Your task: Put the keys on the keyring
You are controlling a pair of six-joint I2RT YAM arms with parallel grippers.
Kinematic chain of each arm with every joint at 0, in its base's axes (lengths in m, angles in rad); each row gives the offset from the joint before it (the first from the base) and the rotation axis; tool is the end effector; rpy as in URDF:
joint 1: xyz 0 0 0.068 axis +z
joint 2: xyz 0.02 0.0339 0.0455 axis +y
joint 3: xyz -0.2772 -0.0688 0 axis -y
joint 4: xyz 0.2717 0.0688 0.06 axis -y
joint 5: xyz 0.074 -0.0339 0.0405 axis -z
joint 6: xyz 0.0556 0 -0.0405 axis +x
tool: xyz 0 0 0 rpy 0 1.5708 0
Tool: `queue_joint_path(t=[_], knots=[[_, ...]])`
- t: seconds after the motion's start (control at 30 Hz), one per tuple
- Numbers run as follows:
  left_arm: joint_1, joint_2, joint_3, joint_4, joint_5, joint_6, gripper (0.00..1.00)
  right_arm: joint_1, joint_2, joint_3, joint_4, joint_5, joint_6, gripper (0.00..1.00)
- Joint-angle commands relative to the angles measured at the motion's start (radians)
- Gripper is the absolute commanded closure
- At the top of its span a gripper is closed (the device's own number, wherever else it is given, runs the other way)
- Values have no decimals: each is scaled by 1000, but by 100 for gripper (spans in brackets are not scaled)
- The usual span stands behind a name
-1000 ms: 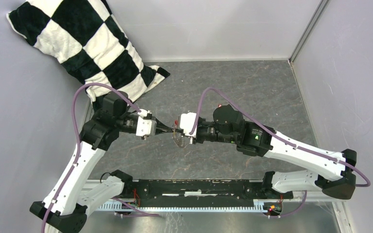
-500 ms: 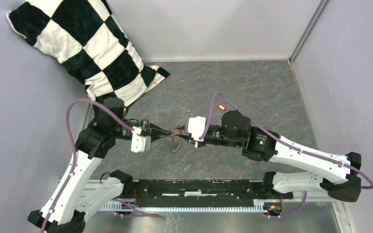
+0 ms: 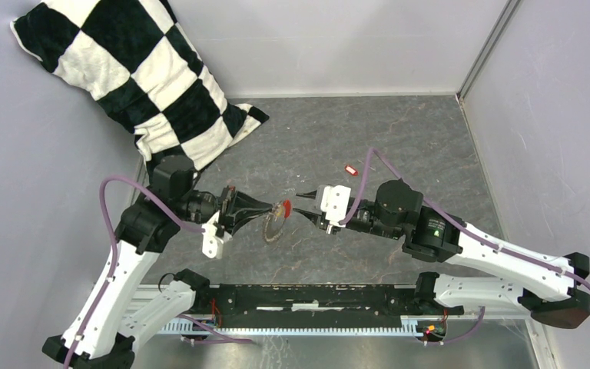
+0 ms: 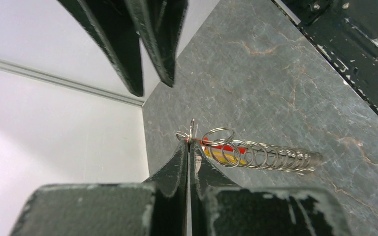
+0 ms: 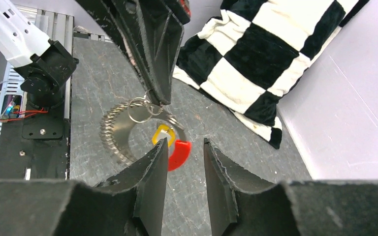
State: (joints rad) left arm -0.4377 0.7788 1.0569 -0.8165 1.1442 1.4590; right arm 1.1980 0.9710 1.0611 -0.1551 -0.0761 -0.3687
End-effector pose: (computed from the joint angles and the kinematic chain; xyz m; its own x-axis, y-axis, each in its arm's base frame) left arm 0.1151 -0.1098 0.3908 0.8260 0.0675 -0.5597 0.5601 -0.2111 0.8011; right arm 0.0900 0.2417 0.4181 0.3226 -0.1619 -0.9326 -0.9005 0.2511 -0.3550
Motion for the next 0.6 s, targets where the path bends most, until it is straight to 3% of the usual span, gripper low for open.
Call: queue_joint_path(t=[0.0, 0.57], knots=[[-3, 28, 92, 28, 77, -64, 98, 6, -9, -16, 43, 21, -6, 62], [-5, 108, 189, 30, -77, -416, 98, 7, 104, 108, 19, -17, -32, 66]])
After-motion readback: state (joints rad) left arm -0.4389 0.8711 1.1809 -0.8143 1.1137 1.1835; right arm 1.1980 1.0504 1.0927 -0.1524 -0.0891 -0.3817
